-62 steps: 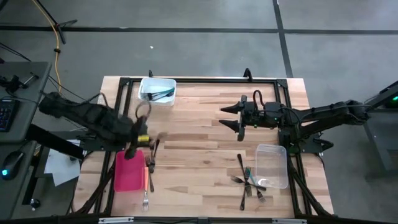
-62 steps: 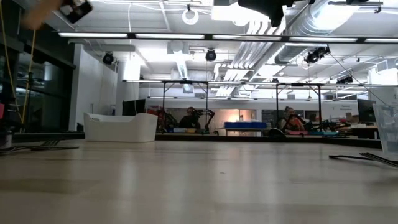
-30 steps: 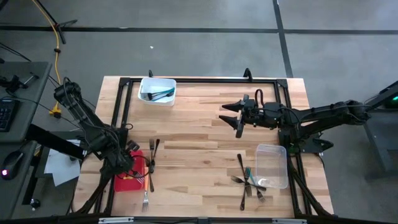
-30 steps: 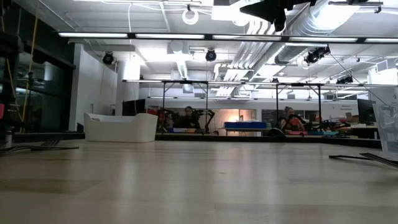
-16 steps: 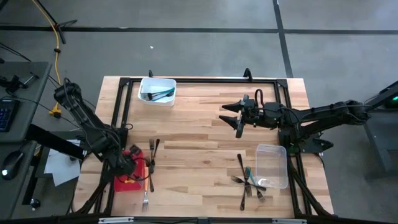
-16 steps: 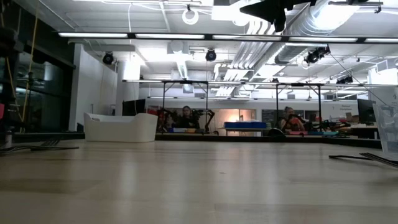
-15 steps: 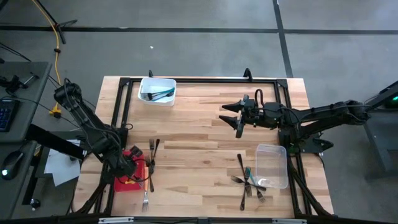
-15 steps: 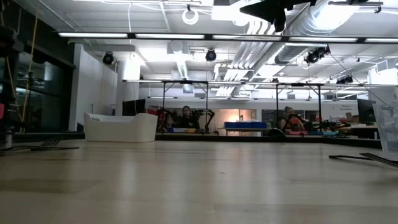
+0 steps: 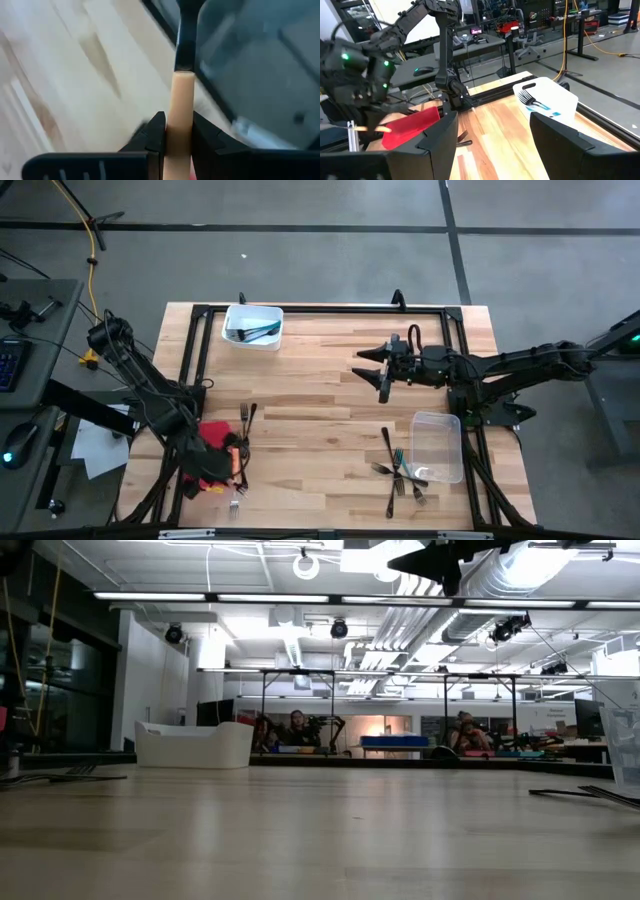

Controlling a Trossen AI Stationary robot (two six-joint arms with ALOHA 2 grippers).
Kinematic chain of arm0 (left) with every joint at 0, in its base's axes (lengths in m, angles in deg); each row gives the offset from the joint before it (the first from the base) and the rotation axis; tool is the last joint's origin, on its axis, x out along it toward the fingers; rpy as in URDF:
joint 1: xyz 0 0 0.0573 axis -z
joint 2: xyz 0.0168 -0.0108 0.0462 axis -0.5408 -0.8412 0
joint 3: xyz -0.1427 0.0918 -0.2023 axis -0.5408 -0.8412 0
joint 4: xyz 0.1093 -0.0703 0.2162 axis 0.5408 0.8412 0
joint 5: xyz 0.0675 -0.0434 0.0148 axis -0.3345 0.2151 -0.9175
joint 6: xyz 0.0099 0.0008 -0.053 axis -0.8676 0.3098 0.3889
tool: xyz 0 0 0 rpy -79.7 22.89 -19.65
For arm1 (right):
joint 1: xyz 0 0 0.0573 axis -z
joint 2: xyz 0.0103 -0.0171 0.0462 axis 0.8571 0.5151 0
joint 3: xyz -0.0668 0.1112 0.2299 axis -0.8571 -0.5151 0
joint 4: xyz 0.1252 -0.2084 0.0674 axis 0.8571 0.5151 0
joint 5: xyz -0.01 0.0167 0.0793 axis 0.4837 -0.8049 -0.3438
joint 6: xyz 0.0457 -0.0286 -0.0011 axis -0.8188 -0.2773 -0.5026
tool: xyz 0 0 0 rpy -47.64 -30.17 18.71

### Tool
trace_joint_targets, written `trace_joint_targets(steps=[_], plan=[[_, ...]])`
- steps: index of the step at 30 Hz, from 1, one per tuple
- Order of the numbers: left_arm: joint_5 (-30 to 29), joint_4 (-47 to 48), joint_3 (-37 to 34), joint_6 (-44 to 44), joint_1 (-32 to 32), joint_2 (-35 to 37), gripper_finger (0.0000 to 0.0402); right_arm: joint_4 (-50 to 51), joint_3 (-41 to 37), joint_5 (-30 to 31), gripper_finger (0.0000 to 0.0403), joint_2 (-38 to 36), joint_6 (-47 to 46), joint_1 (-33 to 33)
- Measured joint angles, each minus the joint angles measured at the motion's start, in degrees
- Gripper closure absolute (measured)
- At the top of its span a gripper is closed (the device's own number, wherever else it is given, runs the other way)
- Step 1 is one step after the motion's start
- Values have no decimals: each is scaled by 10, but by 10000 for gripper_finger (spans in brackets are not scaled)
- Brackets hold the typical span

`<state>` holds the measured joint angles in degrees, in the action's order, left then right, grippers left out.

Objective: Sort silverware by color (type)
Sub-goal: Put the orange fork into the red bin

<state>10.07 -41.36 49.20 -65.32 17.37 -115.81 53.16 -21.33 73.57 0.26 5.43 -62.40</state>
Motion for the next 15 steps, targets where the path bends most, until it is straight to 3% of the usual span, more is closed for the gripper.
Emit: trace_joint_targets(steps=[5,15], plan=[[-15,-2,0,43,2,-9,359,8,0,0,171,0,0,0],[-16,-35,-1,37,3,-77,359,10,0,0,171,0,0,0]])
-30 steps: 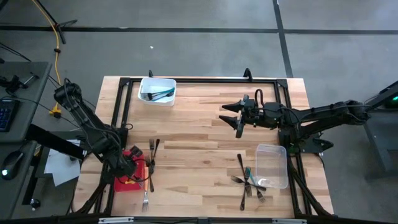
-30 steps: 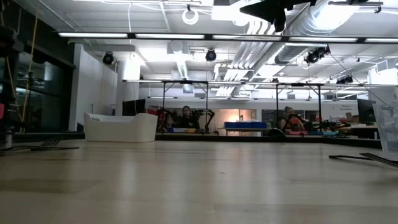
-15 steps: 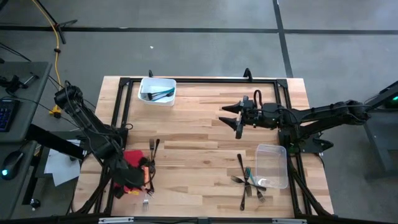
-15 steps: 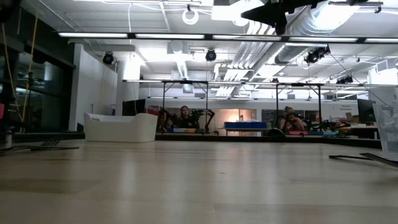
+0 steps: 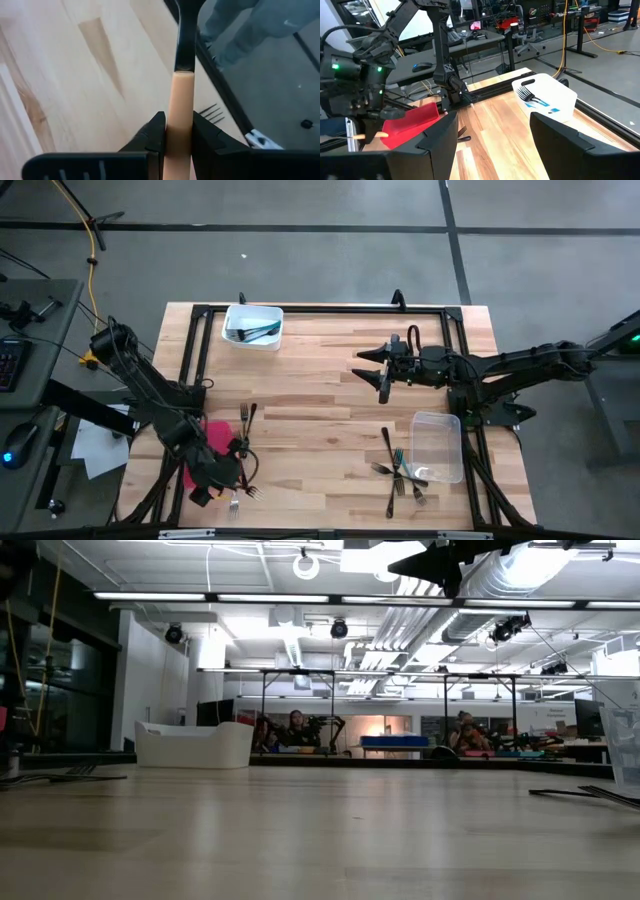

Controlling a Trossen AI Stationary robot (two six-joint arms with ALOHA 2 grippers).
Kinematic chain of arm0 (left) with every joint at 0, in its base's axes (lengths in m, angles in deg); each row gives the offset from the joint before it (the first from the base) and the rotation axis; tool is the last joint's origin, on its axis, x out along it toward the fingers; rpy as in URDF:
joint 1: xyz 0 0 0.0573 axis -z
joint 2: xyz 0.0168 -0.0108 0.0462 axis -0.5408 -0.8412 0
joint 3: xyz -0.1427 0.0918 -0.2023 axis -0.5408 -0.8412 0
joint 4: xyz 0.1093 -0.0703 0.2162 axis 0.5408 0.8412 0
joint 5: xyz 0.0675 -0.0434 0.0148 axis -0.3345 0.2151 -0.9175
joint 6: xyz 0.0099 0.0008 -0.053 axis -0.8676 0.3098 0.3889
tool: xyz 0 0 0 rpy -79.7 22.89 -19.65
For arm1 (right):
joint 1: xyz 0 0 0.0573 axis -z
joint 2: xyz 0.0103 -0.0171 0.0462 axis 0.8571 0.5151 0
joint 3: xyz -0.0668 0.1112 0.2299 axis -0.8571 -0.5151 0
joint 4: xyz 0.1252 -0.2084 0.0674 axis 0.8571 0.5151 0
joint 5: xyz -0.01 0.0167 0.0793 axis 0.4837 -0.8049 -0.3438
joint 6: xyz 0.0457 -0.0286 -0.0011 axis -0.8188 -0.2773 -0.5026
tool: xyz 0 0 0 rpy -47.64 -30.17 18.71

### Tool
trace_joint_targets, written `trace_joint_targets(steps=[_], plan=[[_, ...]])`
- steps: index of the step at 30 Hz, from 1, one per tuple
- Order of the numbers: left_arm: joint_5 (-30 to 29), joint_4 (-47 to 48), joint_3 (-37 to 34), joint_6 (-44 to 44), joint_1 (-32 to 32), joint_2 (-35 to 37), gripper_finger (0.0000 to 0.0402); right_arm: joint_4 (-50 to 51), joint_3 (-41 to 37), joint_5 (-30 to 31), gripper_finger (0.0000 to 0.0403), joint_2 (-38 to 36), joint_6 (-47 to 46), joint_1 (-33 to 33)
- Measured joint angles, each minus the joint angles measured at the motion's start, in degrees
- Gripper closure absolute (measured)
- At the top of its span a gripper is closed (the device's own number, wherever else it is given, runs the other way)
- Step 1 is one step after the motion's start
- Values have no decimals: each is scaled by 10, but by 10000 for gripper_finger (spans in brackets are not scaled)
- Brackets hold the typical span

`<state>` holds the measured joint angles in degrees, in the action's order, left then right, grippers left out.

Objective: Sort silverware by color (type)
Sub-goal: Put the orange fork into the red bin

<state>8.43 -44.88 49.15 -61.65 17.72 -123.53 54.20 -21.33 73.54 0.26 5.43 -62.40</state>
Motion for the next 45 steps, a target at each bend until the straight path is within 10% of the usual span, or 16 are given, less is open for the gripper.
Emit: trace_joint_targets(steps=[20,33,45], plan=[[-55,-58,0,-144,-80,-32,359,0,0,0,171,0,-11,0],[-20,358,67,-1,-91,60,359,0,0,2,171,0,10,1],[33,323,24,8,-51,21,359,1,0,6,171,3,11,4]])
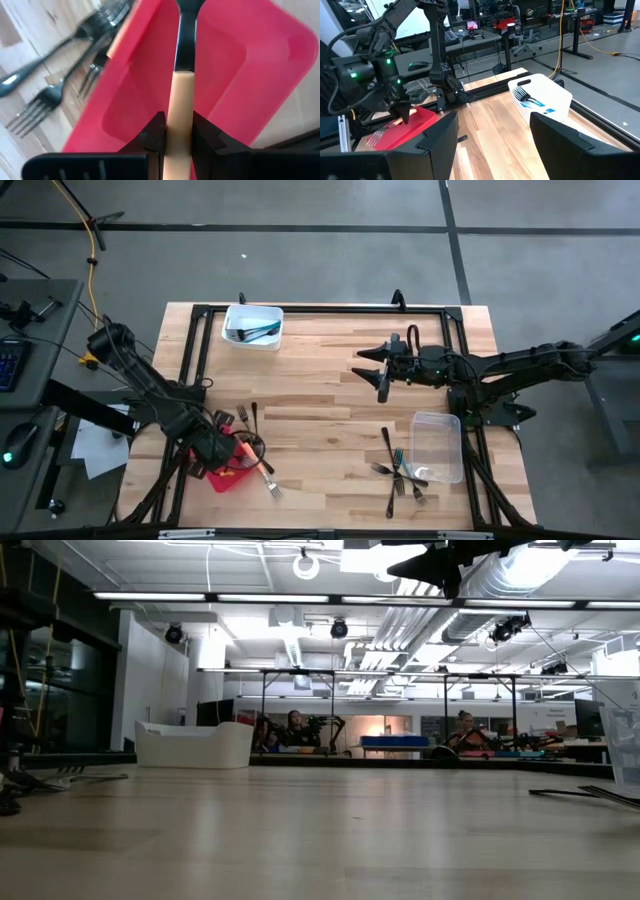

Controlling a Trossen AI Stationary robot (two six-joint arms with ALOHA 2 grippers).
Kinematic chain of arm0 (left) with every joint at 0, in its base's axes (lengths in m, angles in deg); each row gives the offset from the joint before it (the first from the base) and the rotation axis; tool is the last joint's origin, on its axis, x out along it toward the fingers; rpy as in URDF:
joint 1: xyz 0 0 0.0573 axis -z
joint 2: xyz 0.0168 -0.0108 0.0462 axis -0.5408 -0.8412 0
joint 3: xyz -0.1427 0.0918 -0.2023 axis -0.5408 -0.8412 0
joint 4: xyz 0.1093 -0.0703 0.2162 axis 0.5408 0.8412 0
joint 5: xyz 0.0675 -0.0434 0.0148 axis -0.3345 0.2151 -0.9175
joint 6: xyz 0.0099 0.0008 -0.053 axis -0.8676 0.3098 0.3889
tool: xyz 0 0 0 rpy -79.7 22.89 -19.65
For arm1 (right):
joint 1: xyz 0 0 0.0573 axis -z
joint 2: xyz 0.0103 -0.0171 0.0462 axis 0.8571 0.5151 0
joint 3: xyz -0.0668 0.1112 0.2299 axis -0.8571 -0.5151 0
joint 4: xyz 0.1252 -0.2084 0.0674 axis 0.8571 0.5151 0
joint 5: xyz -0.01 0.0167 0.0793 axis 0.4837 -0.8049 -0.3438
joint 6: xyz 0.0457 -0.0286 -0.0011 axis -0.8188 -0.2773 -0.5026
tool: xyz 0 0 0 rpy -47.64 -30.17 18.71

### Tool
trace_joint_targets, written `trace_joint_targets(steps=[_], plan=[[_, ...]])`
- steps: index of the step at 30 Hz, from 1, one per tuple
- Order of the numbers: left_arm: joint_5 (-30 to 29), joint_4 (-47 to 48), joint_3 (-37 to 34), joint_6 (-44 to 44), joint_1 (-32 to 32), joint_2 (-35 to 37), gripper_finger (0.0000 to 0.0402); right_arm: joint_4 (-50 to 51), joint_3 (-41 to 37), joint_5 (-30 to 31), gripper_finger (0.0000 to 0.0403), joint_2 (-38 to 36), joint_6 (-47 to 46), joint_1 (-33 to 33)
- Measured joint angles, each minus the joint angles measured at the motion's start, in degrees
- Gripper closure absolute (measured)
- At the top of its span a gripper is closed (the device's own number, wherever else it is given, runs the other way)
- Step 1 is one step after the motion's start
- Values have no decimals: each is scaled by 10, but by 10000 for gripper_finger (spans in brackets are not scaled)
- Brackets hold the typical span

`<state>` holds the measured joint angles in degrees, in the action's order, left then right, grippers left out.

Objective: Sort silverware by color (type)
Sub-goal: Put the orange fork into the red bin

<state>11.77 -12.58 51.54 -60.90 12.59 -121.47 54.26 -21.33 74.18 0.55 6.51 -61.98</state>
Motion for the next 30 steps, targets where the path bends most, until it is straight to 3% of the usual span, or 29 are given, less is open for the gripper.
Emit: trace_joint_targets(steps=[12,19,30], plan=[[12,13,0,15,17,-10,359,9,0,0,171,0,9,0],[12,4,0,14,17,-10,305,10,0,0,171,0,9,0],[13,1,0,29,13,-10,302,12,0,0,171,0,9,0]])
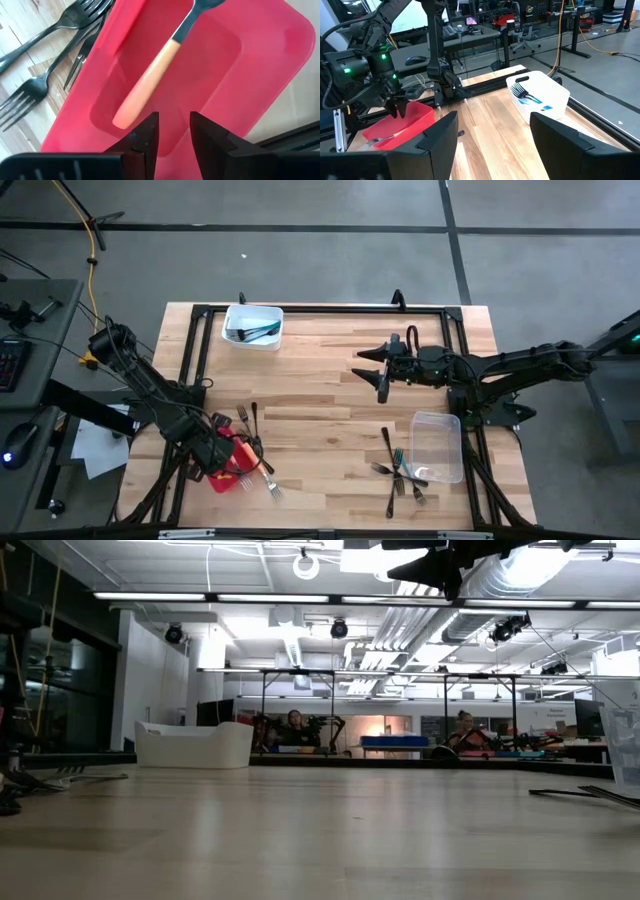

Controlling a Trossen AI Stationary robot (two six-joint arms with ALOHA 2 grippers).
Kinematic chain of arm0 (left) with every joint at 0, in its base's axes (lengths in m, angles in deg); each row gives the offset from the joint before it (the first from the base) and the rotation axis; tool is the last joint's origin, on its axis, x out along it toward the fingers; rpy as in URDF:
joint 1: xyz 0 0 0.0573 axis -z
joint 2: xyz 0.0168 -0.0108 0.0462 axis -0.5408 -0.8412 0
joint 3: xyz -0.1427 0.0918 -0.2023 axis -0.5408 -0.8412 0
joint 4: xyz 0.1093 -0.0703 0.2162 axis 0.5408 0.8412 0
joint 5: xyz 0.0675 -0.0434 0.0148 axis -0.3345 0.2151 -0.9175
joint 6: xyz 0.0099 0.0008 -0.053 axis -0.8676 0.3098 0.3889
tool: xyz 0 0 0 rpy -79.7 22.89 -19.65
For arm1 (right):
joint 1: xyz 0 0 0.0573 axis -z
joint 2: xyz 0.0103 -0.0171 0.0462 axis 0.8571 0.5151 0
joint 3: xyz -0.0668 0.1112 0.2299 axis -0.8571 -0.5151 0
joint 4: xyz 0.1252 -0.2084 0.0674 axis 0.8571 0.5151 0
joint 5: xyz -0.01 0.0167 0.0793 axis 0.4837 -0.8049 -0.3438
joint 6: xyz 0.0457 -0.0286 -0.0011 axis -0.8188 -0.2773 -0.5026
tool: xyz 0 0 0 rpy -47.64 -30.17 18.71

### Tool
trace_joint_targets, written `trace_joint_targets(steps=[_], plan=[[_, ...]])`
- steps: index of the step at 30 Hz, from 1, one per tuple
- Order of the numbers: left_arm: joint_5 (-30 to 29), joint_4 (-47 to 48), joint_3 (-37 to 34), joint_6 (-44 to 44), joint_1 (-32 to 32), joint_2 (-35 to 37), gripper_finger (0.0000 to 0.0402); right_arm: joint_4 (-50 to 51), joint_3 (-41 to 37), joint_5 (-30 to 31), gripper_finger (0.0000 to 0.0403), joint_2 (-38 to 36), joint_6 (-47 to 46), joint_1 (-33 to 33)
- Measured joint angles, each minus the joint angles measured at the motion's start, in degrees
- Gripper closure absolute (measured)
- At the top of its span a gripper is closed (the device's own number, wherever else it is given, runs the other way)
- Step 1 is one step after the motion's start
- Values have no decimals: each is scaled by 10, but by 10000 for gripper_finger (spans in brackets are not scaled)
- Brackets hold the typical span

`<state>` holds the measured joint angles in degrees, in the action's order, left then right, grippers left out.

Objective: Sort silverware by color (type)
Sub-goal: Put the orange fork into the red bin

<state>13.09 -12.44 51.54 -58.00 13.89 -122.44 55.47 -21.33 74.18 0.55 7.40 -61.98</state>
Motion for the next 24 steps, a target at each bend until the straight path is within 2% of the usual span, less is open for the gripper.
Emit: trace_joint_targets(steps=[6,11,17,24], plan=[[51,-2,39,-7,-18,1,301,0,0,0,171,0,0,0],[35,-56,86,-80,-15,1,301,0,0,0,171,0,0,0],[-7,-150,90,-151,-16,-16,300,1,0,0,171,0,0,0],[27,-238,93,-219,-3,-87,306,11,0,0,171,0,0,0]])
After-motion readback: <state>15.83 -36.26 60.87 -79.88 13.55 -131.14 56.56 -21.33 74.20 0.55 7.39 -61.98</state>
